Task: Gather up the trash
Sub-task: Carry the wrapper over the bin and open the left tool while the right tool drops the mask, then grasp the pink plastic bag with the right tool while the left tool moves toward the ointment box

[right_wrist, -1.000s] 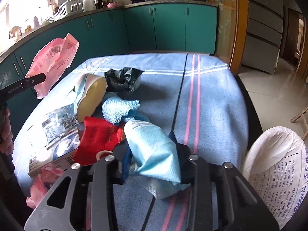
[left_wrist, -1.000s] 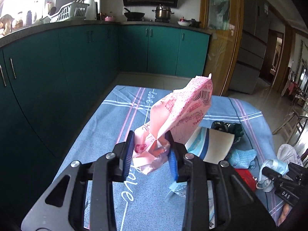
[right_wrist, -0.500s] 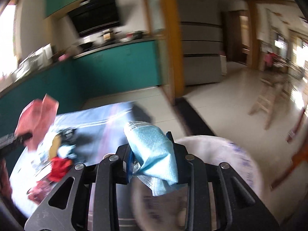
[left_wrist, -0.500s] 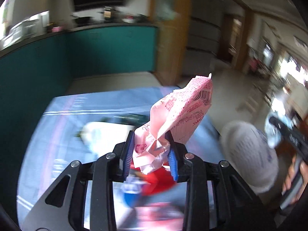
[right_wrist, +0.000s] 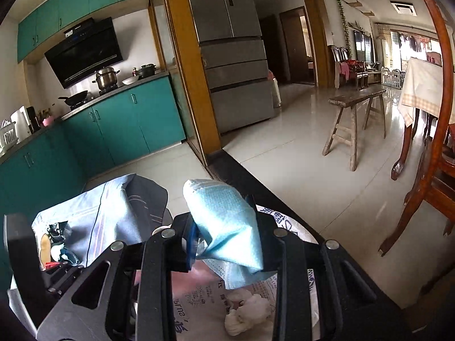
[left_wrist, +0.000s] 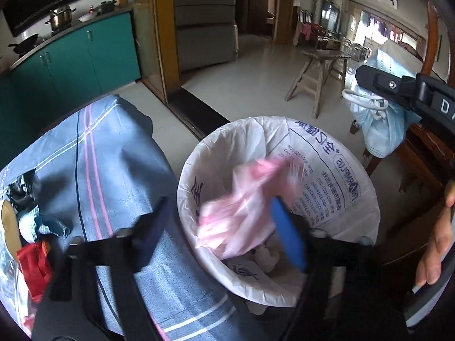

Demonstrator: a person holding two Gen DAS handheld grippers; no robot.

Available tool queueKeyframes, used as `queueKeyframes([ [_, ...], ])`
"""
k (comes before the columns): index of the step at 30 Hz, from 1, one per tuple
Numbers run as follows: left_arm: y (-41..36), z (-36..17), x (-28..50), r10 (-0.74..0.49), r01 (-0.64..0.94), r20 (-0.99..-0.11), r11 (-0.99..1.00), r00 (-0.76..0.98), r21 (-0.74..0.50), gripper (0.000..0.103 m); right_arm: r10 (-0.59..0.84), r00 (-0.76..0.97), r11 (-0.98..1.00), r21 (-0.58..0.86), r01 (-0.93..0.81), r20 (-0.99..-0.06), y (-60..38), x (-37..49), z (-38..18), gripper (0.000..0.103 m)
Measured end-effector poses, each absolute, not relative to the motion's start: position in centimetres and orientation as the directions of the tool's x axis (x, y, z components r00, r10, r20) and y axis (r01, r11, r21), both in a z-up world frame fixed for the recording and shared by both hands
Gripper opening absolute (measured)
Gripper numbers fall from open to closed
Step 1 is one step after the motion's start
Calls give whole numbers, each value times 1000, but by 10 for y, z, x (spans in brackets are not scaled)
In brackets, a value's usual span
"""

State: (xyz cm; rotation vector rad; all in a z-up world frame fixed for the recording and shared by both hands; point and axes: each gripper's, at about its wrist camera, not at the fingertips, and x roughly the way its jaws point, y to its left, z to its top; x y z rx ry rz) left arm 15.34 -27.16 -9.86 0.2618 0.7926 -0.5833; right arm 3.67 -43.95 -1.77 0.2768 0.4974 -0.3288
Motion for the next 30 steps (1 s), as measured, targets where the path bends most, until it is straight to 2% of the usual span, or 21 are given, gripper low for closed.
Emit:
queueKeyframes([
  [1,-270,-98,153,-391,580,-729,815,562,10,79,-243,824,912,169,374,-512,-437,38,-18,31],
  [3,-260,-95,146,-374,566,-723,824,581,29,81,-259,810,913,140,383,-526,-431,43,-21,41],
  [5,-242,-89,143,-334,523,-704,850,626,62,82,-265,805,916,123,383,-530,-427,46,-20,57],
  [8,-209,-73,135,-256,421,-659,901,708,102,85,-259,812,928,100,360,-523,-414,49,-18,70],
  [11,-161,-57,132,-169,287,-604,952,779,103,89,-237,828,948,64,311,-508,-392,51,-17,78],
  [15,-95,-45,132,-13,95,-569,989,822,115,90,-91,865,985,81,150,-494,-351,53,-13,84],
  [19,-29,-42,128,180,-117,-543,982,820,148,92,277,805,961,147,-235,-525,-279,52,-20,86],
  [21,-4,-40,130,235,-175,-548,972,803,159,92,402,739,909,142,-391,-540,-240,47,-25,86],
  [25,30,-46,131,268,-221,-592,963,760,152,92,468,656,831,43,-554,-592,-174,39,-38,87],
  [30,44,-57,130,264,-222,-631,964,730,146,93,476,599,805,44,-592,-644,-143,45,-56,87],
])
